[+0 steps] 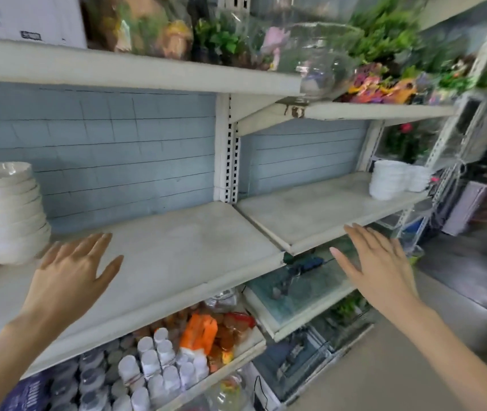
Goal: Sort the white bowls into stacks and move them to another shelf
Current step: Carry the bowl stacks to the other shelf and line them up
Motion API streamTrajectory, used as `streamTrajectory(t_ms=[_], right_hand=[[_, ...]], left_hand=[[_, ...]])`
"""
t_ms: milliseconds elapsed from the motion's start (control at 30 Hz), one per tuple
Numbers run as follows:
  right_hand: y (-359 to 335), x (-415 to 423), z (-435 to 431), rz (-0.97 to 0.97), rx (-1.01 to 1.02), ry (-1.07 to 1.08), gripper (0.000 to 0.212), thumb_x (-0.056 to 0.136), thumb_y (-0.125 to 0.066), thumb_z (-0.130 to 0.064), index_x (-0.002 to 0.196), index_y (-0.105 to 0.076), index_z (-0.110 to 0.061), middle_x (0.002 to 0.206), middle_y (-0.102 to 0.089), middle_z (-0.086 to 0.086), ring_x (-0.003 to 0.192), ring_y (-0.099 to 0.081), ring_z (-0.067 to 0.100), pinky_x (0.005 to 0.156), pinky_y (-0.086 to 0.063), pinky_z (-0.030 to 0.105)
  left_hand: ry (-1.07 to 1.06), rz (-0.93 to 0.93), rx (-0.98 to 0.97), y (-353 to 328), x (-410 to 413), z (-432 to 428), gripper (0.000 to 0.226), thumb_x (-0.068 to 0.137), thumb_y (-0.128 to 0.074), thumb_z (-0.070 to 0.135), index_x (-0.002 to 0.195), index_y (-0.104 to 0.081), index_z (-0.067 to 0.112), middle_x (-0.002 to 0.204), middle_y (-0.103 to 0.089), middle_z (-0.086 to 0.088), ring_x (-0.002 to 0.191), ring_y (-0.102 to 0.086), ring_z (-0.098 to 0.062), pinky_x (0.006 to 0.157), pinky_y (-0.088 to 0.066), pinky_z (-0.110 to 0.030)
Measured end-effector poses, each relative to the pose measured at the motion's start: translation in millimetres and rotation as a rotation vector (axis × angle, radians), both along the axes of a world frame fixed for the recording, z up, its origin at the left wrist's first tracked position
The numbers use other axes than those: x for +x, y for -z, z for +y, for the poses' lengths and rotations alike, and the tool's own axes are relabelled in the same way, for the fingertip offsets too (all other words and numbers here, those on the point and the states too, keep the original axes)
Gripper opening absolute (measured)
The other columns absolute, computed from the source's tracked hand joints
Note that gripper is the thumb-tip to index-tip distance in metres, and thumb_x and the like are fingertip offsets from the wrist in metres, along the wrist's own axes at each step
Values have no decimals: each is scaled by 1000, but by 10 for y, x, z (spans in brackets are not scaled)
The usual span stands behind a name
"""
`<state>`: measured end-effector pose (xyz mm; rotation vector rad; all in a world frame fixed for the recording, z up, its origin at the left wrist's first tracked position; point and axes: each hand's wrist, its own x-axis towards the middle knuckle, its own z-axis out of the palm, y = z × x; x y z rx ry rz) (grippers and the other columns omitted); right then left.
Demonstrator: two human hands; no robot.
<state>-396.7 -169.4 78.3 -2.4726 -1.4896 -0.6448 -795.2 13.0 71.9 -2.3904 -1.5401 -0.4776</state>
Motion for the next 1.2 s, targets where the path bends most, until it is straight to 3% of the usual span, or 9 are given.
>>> streamTrajectory(t_ms=[133,333,500,633,767,900,1033,1200], right_hand=[[-4,398,-178,10,19,60,69,90,-26,-58,131,-54,-10,133,-56,10,123,-52,28,101,-38,53],[78,1090,-259,37,56,147,69,91,-23,-58,127,-58,-10,129,-60,8,118,-56,26,99,-41,49],[49,1795,-57,35,-34,223,69,93,-23,-60,146,-30,-17,153,-29,4,140,-27,23,113,-20,45],[-20,2372,149,22,6,233,74,91,-19,-62,129,-55,-10,131,-58,10,120,-55,28,99,-42,50],[-85,2873,254,71,31,268,74,87,-24,-61,125,-59,-8,126,-61,11,115,-58,31,94,-45,54],[26,3298,311,80,8,289,89,82,-10,-73,141,-42,-14,145,-43,7,133,-41,29,107,-30,50],[59,3709,360,115,-63,313,68,93,-26,-58,149,-19,-22,156,-21,-3,143,-21,19,115,-14,41],[161,4382,442,154,-64,334,66,94,-29,-57,150,-16,-24,157,-17,-4,144,-15,18,116,-13,40]], left_hand=[[80,35,70,-166,561,98,56,88,-38,42,116,-65,1,111,-68,-19,97,-65,-43,85,-48,-58],[205,46,114,-220,1473,412,54,87,-35,37,114,-66,0,103,-71,-19,86,-67,-45,73,-52,-59],[262,-13,182,-187,2344,685,37,87,-56,24,109,-67,-3,93,-71,-20,75,-67,-46,63,-53,-60],[304,1,132,-194,2993,1004,46,86,-46,31,110,-66,-2,100,-71,-19,81,-68,-43,74,-52,-59],[343,37,79,-219,3602,1248,53,86,-36,37,110,-65,-1,103,-70,-19,86,-68,-40,79,-52,-59],[385,50,62,-223,4148,1340,58,85,-32,41,105,-66,-2,97,-71,-20,79,-69,-42,70,-54,-55],[387,80,42,-195,4601,1388,60,85,-32,42,107,-67,-1,98,-72,-18,75,-69,-42,66,-55,-54],[340,111,26,-71,5071,1421,61,86,-32,42,108,-65,-4,97,-71,-21,74,-69,-41,64,-54,-54]])
